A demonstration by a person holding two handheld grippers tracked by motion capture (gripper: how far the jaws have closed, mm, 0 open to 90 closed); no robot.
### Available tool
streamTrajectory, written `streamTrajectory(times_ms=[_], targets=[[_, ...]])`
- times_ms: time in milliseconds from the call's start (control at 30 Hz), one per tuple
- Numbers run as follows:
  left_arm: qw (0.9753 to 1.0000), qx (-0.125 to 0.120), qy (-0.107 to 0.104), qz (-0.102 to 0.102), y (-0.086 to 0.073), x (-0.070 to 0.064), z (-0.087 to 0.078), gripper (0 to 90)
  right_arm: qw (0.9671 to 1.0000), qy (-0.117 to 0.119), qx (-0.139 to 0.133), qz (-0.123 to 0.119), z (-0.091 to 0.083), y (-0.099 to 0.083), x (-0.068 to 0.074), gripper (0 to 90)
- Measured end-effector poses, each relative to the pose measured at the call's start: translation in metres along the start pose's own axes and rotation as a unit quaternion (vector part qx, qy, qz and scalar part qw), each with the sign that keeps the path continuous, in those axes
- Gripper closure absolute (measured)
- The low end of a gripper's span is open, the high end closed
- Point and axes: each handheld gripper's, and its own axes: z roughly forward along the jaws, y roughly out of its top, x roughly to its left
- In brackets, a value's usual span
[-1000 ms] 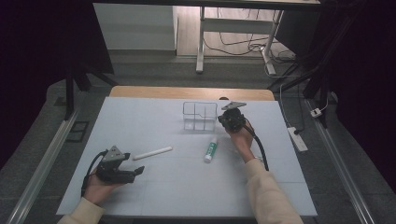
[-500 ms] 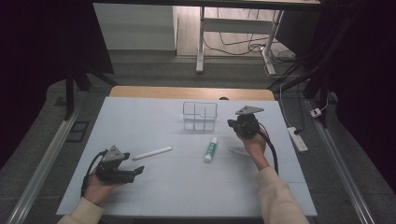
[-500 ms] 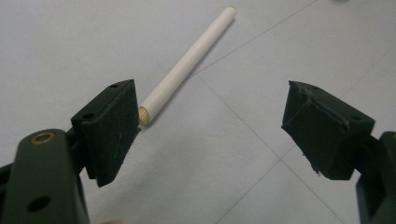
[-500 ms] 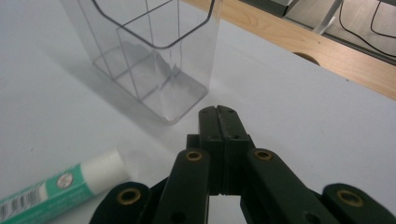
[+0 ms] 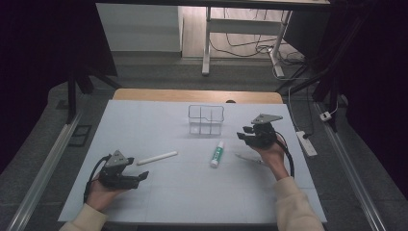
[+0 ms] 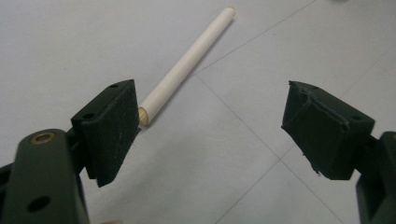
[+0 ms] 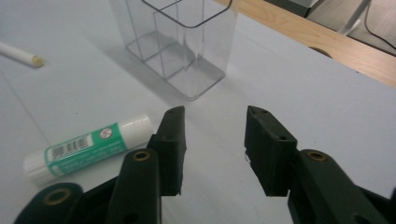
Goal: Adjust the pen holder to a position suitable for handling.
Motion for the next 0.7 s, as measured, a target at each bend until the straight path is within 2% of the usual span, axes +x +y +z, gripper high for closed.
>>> streamTrajectory(times_ms=[233,333,467,700], targets=[[1.0,-0.004,0.0,0.003,0.0,-0.001,-0.001,18.8,0.9998,0.016,0.006,-0.014,-0.01,-0.004,0.0,49.6],[1.0,-0.004,-0.001,0.005,0.0,-0.001,-0.001,18.8,0.9995,0.019,0.017,-0.018,-0.014,-0.005,-0.001,46.4],[1.0,-0.005,-0.001,0.008,0.0,-0.002,-0.001,18.8,0.9991,0.033,0.024,-0.013,-0.02,-0.006,-0.004,45.6],[0.9999,-0.008,0.001,0.01,0.0,-0.002,-0.002,18.8,0.9979,0.041,0.043,-0.028,-0.03,-0.008,-0.004,43.9]])
